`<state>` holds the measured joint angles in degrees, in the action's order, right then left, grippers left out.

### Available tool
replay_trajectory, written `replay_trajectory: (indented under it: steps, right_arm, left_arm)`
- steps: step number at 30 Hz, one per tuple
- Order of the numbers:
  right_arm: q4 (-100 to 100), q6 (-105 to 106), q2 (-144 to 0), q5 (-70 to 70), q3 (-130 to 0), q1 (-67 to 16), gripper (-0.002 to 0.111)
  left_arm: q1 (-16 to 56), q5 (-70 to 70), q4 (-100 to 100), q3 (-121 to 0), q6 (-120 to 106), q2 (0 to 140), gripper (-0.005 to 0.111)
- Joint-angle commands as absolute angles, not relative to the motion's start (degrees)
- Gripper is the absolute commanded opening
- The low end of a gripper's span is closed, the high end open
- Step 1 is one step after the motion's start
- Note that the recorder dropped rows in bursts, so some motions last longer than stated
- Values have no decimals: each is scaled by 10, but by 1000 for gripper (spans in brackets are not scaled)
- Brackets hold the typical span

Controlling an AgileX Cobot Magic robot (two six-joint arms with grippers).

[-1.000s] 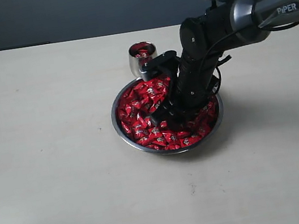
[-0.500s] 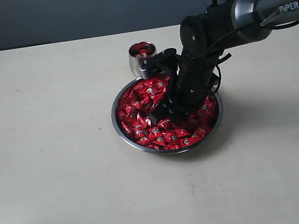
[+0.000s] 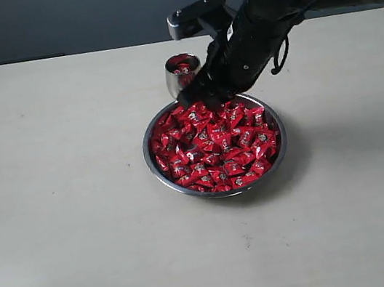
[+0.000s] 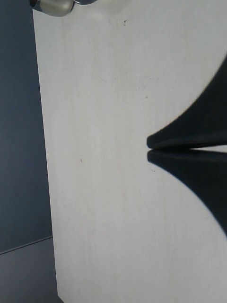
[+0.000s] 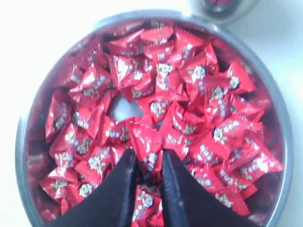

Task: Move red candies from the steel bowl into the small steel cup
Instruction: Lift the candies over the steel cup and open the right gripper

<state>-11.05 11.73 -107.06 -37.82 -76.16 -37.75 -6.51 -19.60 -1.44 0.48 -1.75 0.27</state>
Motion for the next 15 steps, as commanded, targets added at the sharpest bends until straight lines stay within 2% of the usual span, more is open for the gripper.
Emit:
replay_trajectory:
  steps: [1, 8, 15]
  right_arm:
    - [-109, 118, -1066, -301, -787, -377, 2]
    - [-125, 118, -1148, -319, -919, -359, 2]
    - [-136, 94, -1306, -368, -1099, -321, 2]
  left_arm:
    - [-62, -193, -16, 0, -17, 0, 0]
    - [-62, -193, -16, 0, -17, 0, 0]
    - [-62, -193, -16, 0, -17, 0, 0]
